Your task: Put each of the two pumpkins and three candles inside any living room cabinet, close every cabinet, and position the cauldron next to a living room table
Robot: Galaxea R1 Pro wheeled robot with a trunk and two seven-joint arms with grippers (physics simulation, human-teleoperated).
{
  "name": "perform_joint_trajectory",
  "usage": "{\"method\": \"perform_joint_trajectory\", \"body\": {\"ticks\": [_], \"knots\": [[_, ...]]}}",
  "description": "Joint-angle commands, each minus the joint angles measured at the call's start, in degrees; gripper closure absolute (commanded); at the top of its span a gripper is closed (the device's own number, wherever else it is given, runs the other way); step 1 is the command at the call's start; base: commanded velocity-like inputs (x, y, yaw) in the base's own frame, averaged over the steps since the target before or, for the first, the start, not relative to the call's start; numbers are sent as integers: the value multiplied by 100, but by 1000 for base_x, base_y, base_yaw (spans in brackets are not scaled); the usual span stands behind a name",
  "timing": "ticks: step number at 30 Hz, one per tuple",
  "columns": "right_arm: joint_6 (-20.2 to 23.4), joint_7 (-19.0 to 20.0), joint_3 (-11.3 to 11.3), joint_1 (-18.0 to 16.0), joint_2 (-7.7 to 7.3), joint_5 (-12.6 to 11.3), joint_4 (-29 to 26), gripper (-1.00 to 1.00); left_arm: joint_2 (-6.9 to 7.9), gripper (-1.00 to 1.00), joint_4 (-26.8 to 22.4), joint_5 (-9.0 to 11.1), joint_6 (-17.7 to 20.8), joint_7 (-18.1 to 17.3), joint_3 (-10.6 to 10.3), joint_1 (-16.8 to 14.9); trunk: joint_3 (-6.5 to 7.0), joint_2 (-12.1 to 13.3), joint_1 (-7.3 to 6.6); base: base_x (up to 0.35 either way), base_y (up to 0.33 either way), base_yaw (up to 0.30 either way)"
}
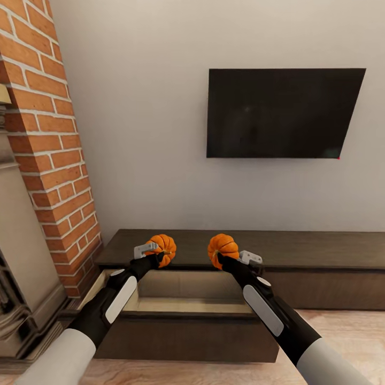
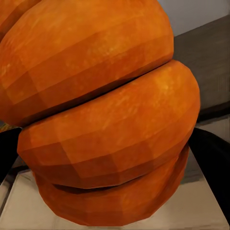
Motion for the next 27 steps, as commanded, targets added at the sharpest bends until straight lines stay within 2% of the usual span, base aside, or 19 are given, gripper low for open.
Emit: {"method": "perform_joint_trajectory", "body": {"ticks": [1,6,13,21,24,27], "knots": [[14,-46,17,-7,-6,-19,-4,100,10,100,-15,60,12,56,-25,-5,-6,-3,1,141,0,0],[16,-46,18,-7,-6,-19,5,100,9,100,-13,60,12,78,-21,-5,-6,-3,1,161,0,0],[24,-46,19,-7,-6,-19,14,100,11,100,-17,60,10,94,-19,-5,-6,-3,1,19,0,0],[85,-70,19,-7,5,-28,14,100,4,100,-18,60,34,99,-10,-9,-150,-324,177,0,0,0],[384,-99,19,-15,10,-53,20,100,-2,100,-26,60,137,113,-10,-13,-204,-444,242,0,0,0],[735,-119,12,-22,16,-61,-4,100,-5,100,-200,60,452,118,-10,-13,-258,-565,308,0,0,0]]}}
